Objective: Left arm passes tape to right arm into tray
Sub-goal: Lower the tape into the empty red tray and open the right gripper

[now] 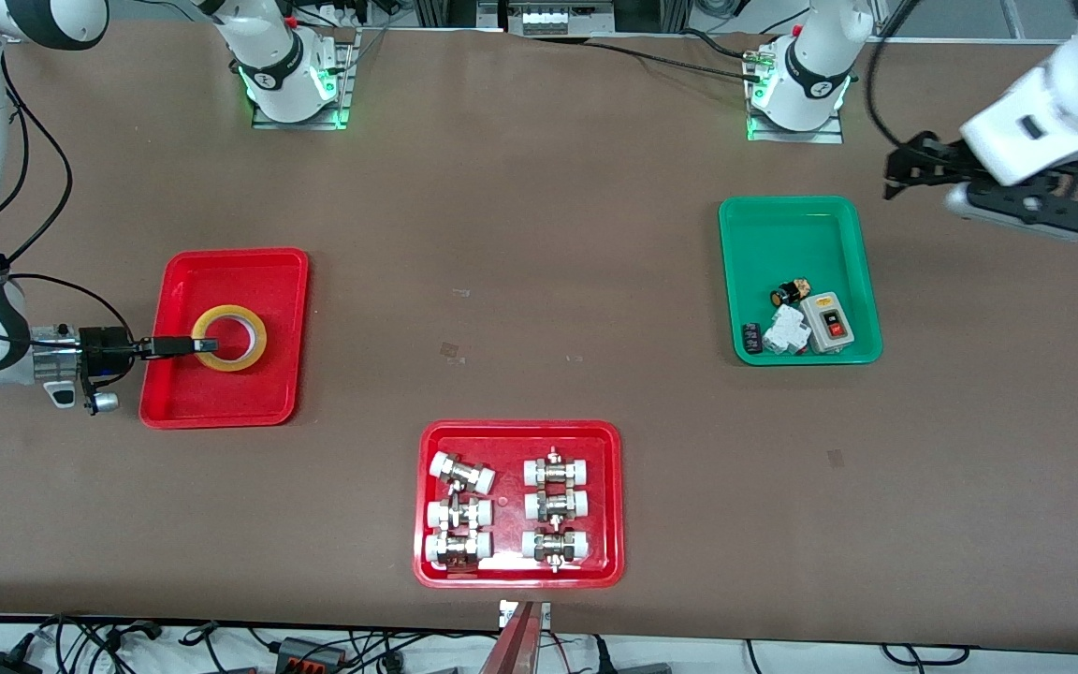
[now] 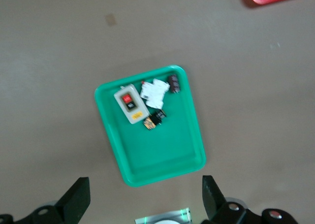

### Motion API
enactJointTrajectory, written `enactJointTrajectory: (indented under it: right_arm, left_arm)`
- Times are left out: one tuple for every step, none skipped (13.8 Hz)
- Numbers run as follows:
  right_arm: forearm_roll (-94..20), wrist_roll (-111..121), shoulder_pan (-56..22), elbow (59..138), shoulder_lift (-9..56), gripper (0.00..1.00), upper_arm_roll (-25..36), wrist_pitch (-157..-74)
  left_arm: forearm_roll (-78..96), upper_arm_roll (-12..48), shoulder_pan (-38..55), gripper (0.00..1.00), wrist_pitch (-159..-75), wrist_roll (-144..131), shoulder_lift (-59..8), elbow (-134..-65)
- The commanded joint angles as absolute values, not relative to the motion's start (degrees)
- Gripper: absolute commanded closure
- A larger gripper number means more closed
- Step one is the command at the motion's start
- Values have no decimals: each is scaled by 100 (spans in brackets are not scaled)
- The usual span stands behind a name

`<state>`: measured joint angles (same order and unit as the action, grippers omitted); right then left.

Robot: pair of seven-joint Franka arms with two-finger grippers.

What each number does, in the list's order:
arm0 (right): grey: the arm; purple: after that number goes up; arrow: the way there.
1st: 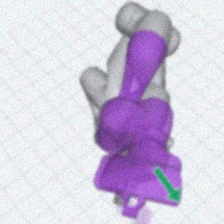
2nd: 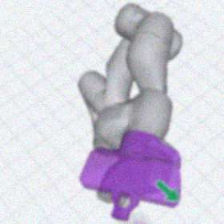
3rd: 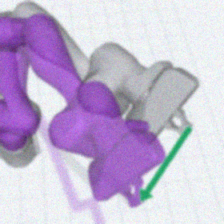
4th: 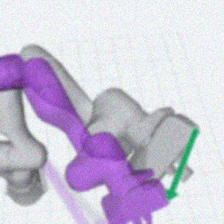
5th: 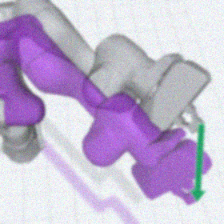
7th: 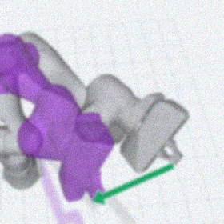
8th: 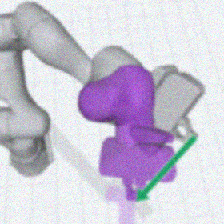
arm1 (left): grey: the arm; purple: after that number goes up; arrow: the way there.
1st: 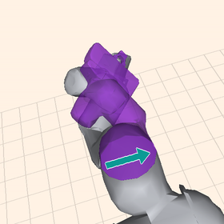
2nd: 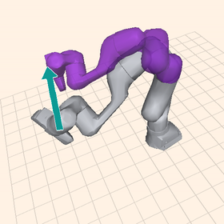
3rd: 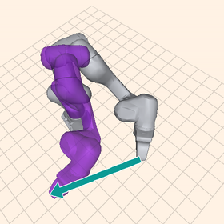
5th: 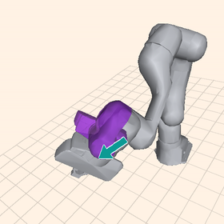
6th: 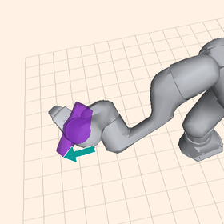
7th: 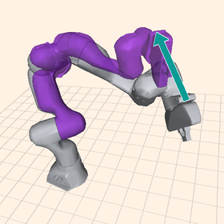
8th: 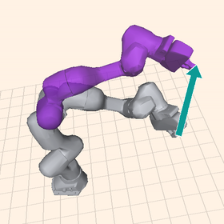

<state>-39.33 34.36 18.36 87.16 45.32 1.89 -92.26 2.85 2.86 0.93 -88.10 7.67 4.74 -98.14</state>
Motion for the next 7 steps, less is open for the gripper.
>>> enactJointTrajectory:
  right_arm:
    - [-4061, 3638, 2004, 8648, 4623, 78, 79, -9088]
    - [-4061, 3656, 2021, 8666, 4649, 72, 79, -9097]
    - [-4052, 3717, 2013, 8675, 4728, 65, 79, -9114]
    - [-4052, 3787, 2013, 8744, 4755, 54, 79, -9158]
    - [-4043, 3875, 2004, 8780, 4772, 16, 79, -9219]
    - [-3999, 3911, 1995, 8789, 4764, 0, 79, -9263]
    - [-3973, 3911, 1978, 8798, 4764, 0, 88, -9264]
  left_arm:
    - [185, 123, 167, 0, -8842, 888, 431, -9589]
    - [150, 140, 158, 0, -8833, 862, 413, -9493]
    - [-68, 167, 167, 0, -8798, 818, 335, -9266]
    - [-244, 202, 167, 0, -8772, 800, 230, -9072]
    - [-246, 202, 167, 0, -8771, 800, 142, -8940]
    - [-255, 211, 167, 0, -8745, 800, 97, -8851]
    - [-255, 272, 176, 0, -8667, 748, 88, -8816]
